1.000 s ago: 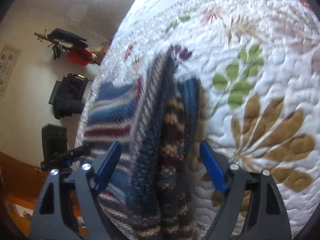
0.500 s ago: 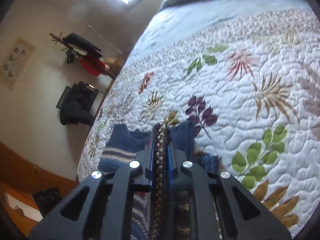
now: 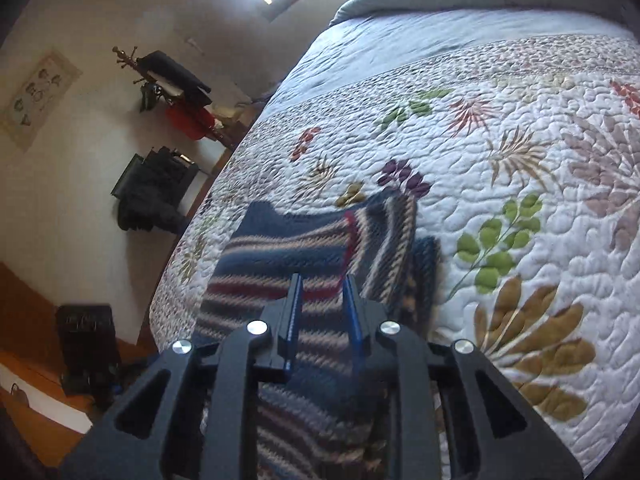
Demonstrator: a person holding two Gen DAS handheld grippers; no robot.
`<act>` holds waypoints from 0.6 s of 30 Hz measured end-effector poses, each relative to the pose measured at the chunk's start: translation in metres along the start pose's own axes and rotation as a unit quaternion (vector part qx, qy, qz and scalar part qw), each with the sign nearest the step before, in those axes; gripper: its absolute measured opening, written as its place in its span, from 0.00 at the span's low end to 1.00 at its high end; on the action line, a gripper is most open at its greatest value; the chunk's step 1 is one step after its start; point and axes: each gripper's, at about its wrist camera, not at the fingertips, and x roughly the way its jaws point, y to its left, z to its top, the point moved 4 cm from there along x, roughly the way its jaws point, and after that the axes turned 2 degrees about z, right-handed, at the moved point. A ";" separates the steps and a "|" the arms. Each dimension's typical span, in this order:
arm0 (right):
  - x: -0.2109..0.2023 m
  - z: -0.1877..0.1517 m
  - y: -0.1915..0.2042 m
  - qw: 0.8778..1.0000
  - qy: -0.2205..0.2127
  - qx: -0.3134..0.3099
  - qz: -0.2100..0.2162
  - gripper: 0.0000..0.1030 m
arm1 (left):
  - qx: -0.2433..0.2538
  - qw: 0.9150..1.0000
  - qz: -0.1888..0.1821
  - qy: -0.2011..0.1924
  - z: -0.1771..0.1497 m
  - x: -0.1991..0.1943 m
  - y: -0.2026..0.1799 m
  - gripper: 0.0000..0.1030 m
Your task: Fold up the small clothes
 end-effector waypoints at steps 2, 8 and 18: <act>0.014 -0.017 -0.007 0.999 0.020 0.024 -0.007 0.20 | -0.024 1.000 0.016 0.004 0.013 0.010 0.017 0.79; 0.016 -0.034 -0.038 0.996 0.024 0.083 -0.011 0.00 | -0.094 0.995 0.021 0.017 0.022 0.027 0.052 0.70; -0.008 -0.106 -0.010 0.998 0.042 0.056 -0.009 0.00 | -0.041 0.998 0.050 0.018 0.003 0.022 0.036 0.78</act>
